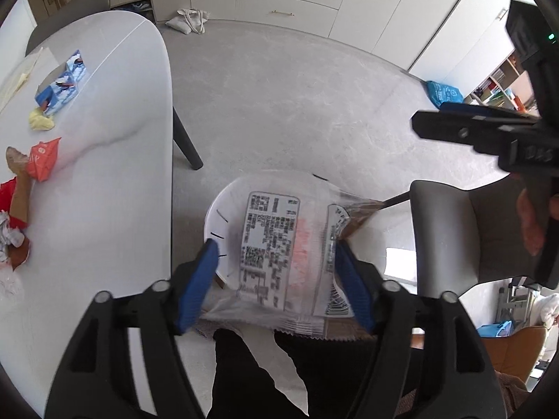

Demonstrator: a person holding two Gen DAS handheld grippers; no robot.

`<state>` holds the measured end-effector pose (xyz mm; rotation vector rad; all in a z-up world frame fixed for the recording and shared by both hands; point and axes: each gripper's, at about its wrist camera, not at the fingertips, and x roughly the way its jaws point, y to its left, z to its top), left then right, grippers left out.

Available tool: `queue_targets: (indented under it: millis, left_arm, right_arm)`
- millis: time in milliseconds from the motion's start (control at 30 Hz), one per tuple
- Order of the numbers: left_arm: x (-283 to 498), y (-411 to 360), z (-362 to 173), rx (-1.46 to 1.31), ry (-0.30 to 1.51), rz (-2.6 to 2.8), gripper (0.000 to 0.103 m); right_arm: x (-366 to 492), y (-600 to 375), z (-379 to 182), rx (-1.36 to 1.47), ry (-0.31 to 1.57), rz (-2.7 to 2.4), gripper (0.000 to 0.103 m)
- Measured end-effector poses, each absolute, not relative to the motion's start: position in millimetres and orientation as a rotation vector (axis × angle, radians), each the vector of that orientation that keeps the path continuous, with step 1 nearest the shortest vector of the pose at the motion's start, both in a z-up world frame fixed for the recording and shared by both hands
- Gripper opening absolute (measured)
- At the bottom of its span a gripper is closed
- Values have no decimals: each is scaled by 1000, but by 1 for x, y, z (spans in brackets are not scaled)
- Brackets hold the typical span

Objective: Collect trash
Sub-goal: 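Grasp red tissue with the right tool while the left tool carries the packet to the wastebasket, then release both items into the wastebasket and return tools to the table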

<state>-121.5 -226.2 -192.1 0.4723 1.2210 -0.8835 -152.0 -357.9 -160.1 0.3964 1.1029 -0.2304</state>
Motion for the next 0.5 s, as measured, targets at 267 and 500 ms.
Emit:
queue_targets:
  millis: [267, 500]
  left_arm:
    - [-117, -223, -173, 412, 1186, -846, 95]
    - [-110, -214, -160, 366, 1170, -796, 95]
  right_arm:
    - [-155, -362, -157, 441, 1091, -238, 96]
    - [-150, -355, -154, 429, 1093, -223, 96]
